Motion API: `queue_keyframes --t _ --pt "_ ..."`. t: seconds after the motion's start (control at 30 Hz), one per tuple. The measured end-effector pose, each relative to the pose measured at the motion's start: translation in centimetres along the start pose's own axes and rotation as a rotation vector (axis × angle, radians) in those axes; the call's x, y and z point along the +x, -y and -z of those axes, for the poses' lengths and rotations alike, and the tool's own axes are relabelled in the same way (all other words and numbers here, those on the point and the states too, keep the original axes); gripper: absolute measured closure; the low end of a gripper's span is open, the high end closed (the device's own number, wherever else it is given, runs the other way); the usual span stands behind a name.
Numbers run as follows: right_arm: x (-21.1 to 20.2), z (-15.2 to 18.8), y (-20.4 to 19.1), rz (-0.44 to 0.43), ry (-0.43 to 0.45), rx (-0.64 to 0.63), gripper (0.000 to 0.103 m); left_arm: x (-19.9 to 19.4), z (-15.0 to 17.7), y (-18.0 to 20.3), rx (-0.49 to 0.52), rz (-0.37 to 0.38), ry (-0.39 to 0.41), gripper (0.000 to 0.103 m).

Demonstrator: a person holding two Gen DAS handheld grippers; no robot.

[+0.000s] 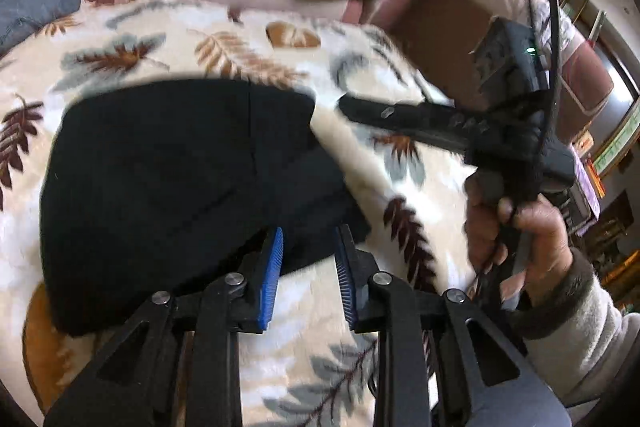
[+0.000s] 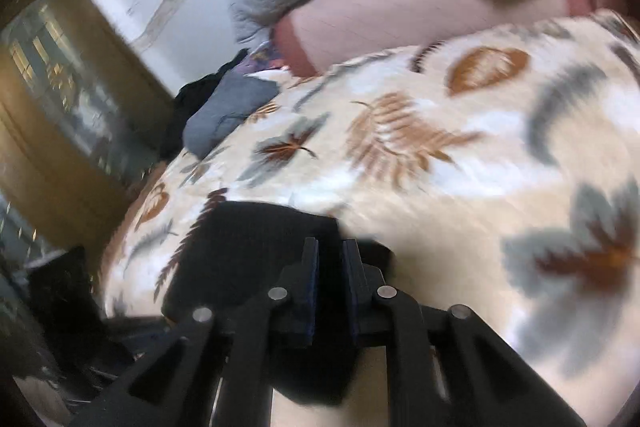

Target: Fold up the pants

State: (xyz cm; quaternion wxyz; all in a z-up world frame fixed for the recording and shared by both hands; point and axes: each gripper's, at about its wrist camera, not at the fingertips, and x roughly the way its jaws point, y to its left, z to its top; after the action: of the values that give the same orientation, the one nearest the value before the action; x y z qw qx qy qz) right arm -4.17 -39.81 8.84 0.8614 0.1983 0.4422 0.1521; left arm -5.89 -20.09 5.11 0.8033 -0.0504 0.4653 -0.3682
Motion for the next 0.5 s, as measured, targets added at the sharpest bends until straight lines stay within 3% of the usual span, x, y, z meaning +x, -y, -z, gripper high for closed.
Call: queue_keyframes --t 0.07,0.13,0.17,0.2,0.3,0.4,0.47,0.5 --pt "-1.0 0.1 0.0 -0.026 0.026 0.03 0.065 -2.0 0.1 0.3 0.014 0.022 0.013 0.078" --pt "-1.4 0.4 -0.8 -0.088 0.028 0.045 0.048 -3.6 -0.2 0.4 0.037 0.005 0.054 0.064" --pt "-1.0 0.3 -1.3 -0.102 0.019 0.04 0.045 -4.7 -0.4 0.2 0.046 -0.018 0.08 0.048" --pt "-0.8 0.6 -1.9 -0.104 0.004 0.029 0.042 -5.5 -0.7 -0.4 0.049 -0.044 0.11 0.042" --pt "1.5 1.8 -3.1 -0.064 -0.086 0.024 0.041 -6.4 -1.5 -2.8 0.026 -0.155 0.153 0.042" --pt "4.0 3.1 -3.6 -0.054 -0.152 0.054 0.041 -5.6 -1.8 -5.6 -0.051 -0.202 0.148 0.042" --pt "4.5 3.6 -4.2 -0.031 -0.133 0.023 0.064 -4.7 -1.6 -7.0 -0.094 -0.219 0.128 0.042" --pt "4.2 3.6 -4.5 0.012 -0.109 0.009 0.093 -4.4 -1.4 -7.3 -0.101 -0.224 0.12 0.042"
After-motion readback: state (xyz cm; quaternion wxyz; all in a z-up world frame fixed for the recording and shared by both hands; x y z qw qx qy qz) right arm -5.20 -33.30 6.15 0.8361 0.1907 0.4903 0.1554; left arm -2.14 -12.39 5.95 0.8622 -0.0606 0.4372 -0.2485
